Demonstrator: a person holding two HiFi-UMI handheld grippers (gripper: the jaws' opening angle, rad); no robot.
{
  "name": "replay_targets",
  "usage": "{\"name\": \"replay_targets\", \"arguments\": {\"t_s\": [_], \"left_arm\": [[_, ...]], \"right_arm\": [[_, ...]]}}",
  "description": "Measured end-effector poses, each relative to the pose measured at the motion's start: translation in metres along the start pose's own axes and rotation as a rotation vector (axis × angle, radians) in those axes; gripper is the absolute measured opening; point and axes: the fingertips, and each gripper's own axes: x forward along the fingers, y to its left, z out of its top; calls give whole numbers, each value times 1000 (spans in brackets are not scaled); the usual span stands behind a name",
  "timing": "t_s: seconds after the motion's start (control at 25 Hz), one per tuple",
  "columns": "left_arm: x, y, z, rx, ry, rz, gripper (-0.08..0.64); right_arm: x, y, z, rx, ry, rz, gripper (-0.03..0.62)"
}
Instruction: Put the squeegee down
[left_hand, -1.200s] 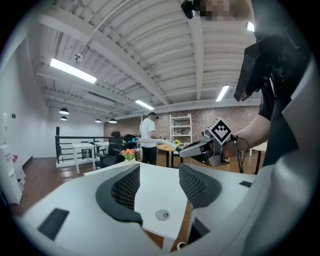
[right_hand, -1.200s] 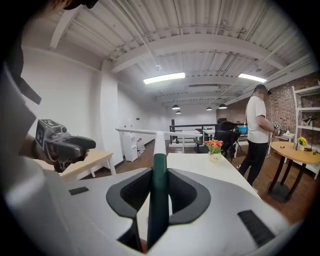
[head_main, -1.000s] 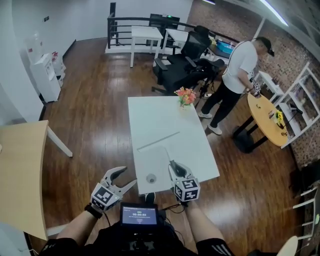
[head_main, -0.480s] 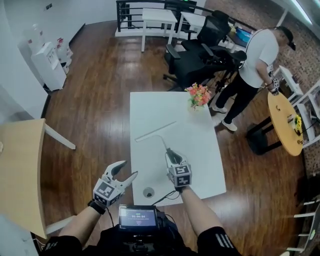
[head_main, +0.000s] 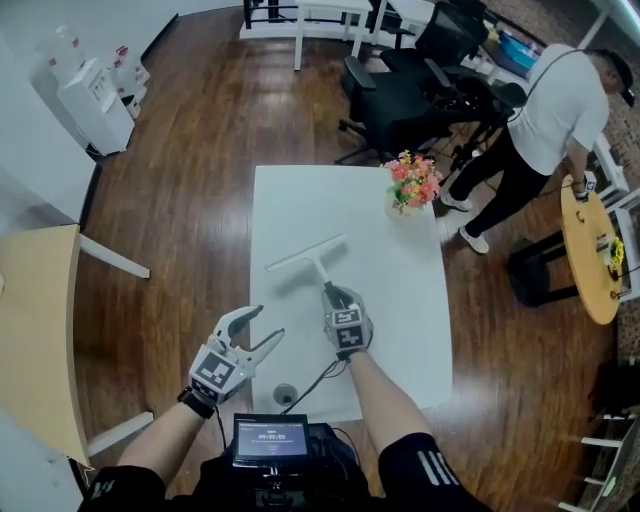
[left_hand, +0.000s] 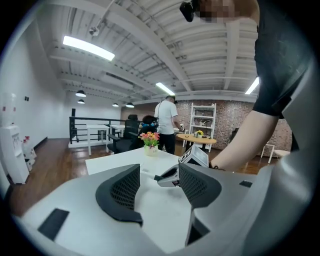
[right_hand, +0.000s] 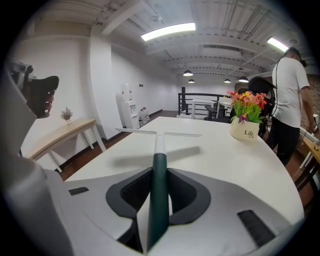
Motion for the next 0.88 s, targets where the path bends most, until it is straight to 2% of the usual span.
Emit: {"name": "replay_targets", "arguments": {"t_s": [0.08,0.16,0.4,0.72,0.88], "left_arm": [[6,0,0,-18,4,5,252],[10,2,-9,2,18,-4,252],[17,2,-10,-12,32,-2,252],[11,-5,-10,-47,33,1,252],[2,-7,-4,-55,22,4,252]], "right_arm": [[10,-3,-5,-2,19,6,120],[17,-4,-11,-7,37,11,120],[29,-3,-22,-17,70,23,118],[28,-3,-24,-7,75,15,123],[17,-5,-15,-11,30,-4,149]]}}
